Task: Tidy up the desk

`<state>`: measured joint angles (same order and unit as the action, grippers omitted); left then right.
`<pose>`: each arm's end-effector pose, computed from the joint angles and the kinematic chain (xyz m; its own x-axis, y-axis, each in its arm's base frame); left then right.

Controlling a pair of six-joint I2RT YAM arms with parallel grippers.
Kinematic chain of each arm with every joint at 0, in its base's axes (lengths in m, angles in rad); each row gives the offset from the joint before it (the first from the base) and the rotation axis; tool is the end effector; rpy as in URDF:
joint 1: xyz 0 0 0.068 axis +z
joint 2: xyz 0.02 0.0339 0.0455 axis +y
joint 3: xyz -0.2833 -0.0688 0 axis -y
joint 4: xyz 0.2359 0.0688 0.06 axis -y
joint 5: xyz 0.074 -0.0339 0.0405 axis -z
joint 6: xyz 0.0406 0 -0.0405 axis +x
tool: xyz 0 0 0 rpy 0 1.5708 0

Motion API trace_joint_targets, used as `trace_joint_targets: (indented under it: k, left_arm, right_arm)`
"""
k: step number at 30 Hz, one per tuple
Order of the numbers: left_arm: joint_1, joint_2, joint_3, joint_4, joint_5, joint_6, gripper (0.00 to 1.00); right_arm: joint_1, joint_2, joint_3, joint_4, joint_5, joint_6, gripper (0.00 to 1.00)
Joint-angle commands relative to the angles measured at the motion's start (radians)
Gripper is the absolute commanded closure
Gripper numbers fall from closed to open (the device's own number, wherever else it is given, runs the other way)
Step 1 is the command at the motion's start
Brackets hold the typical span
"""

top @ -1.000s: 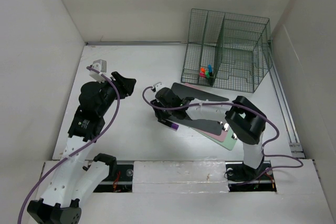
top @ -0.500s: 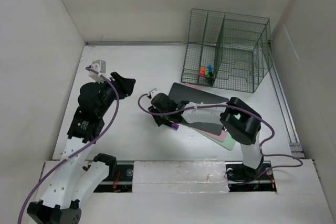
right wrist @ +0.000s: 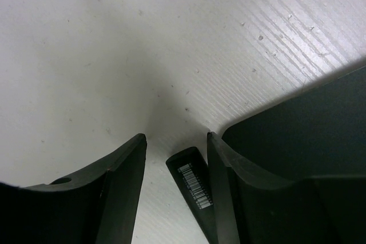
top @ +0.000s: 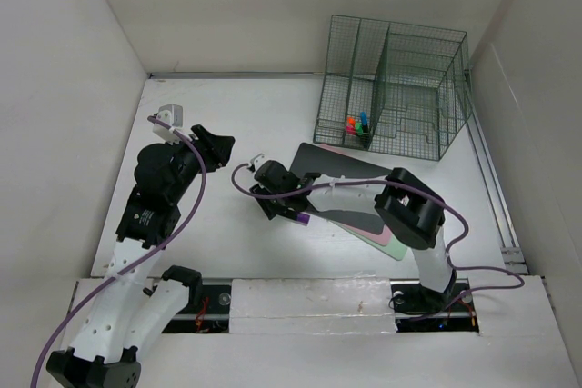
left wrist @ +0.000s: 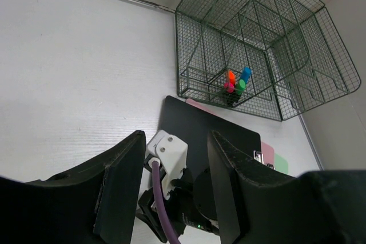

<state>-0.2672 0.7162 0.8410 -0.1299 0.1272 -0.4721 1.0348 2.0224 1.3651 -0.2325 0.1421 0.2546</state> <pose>0.1406 -0.0438 0.3878 -0.1791 -0.4186 -0.8903 0.3400 0.8229 -0.4553 0.2291 0.3744 0.1830 -0.5869 -0.4998 -0.6370 -0.6797 0.7317 0.0521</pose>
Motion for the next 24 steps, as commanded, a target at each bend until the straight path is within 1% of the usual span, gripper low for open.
trace_joint_targets:
  k: [1, 10, 13, 16, 24]
  left_arm:
    - [0.002, -0.015, 0.004, 0.038, 0.003, 0.013, 0.57]
    - [0.002, -0.017, 0.004, 0.038, 0.000, 0.013, 0.57]
    - [0.002, -0.015, 0.004, 0.038, 0.002, 0.013, 0.57]
    - [0.002, -0.017, 0.006, 0.038, 0.002, 0.013, 0.57]
    - [0.002, -0.018, 0.006, 0.039, 0.000, 0.013, 0.57]
  right_arm:
    - [0.018, 0.015, 0.025, -0.064, 0.002, -0.012, 0.47]
    - [0.018, -0.011, -0.008, -0.094, 0.010, -0.017, 0.47]
    - [0.027, -0.010, 0.000, -0.111, 0.011, -0.017, 0.50]
    - [0.037, -0.008, 0.005, -0.128, 0.028, -0.020, 0.50]
    - [0.047, -0.031, -0.006, -0.163, 0.031, -0.023, 0.46]
